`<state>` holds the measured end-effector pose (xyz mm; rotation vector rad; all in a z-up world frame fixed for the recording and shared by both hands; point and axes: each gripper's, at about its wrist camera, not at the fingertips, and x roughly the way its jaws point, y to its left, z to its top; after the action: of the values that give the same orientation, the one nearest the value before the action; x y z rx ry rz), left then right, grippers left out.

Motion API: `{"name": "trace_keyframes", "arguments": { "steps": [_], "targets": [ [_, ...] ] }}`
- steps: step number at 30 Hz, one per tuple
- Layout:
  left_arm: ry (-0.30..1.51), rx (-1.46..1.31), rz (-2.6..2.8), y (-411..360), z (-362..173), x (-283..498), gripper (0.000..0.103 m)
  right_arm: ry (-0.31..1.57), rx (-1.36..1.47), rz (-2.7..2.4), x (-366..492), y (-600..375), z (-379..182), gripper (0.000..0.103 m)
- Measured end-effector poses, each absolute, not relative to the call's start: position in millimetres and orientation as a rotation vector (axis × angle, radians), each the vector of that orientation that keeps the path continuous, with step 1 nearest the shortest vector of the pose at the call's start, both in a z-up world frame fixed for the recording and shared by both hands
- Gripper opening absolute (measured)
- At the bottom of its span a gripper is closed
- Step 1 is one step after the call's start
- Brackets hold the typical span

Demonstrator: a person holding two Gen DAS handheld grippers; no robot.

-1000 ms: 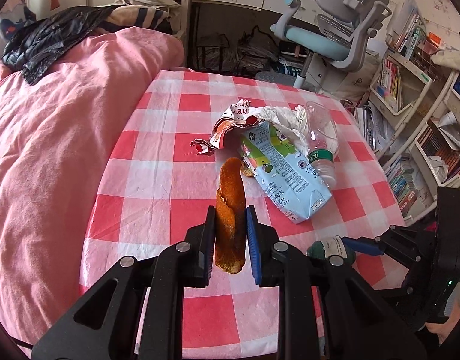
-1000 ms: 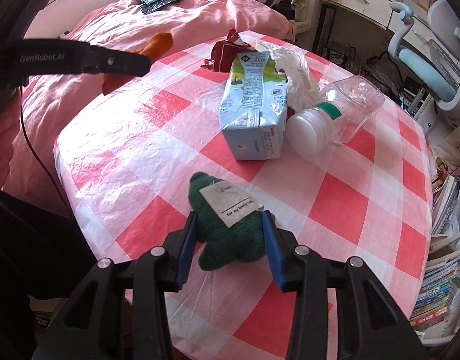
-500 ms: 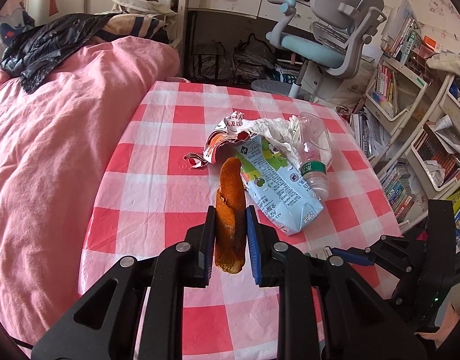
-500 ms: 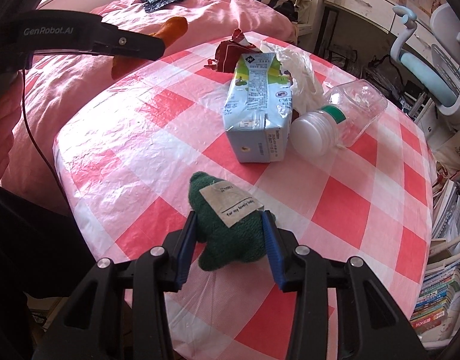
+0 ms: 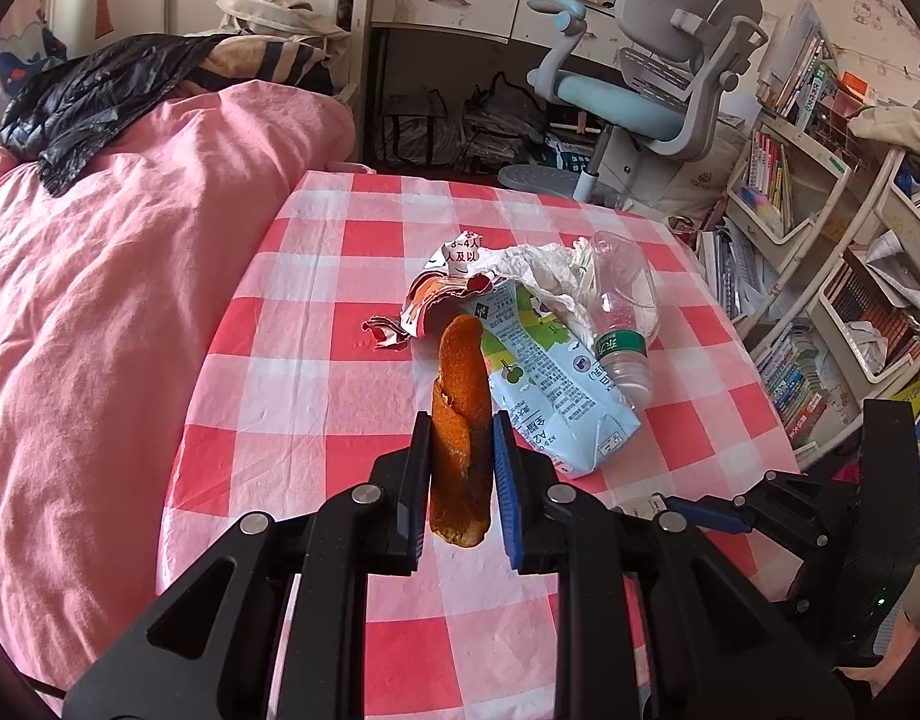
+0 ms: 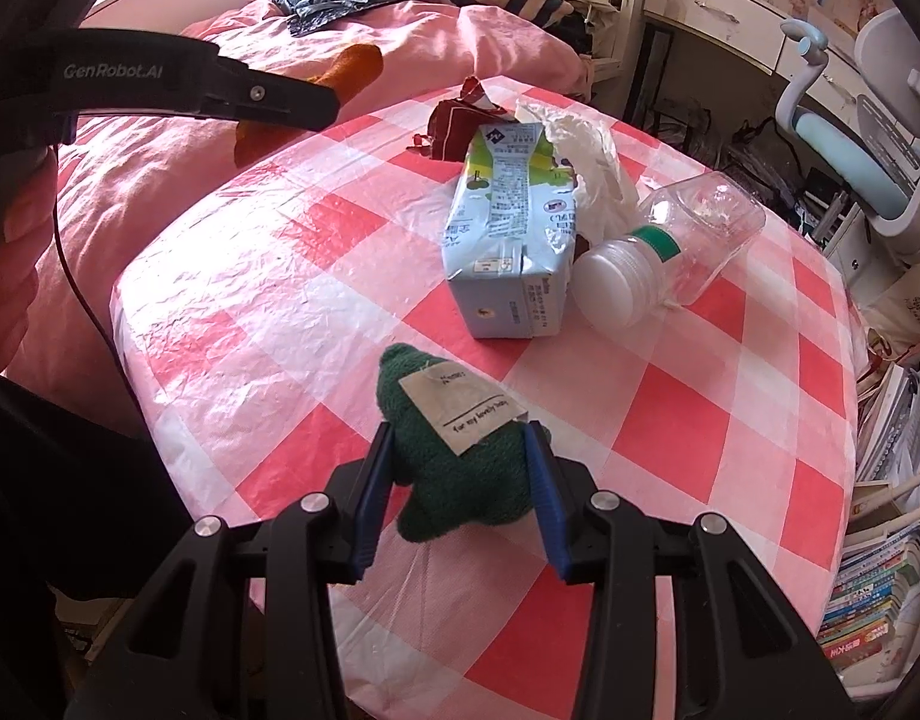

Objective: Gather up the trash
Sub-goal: 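Lift and hold the orange peel and green plush above the table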

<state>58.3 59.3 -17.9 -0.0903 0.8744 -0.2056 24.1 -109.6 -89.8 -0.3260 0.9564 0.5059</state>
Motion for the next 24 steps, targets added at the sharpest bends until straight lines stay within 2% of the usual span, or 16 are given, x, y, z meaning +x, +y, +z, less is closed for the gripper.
{"name": "trace_keyframes", "arguments": {
  "steps": [24],
  "targets": [
    [0.855, -0.094, -0.225, 58.1, -13.9, 59.1, 0.019, 0.924, -0.309, 0.479, 28.4, -115.3, -83.1, 0.043]
  ]
}}
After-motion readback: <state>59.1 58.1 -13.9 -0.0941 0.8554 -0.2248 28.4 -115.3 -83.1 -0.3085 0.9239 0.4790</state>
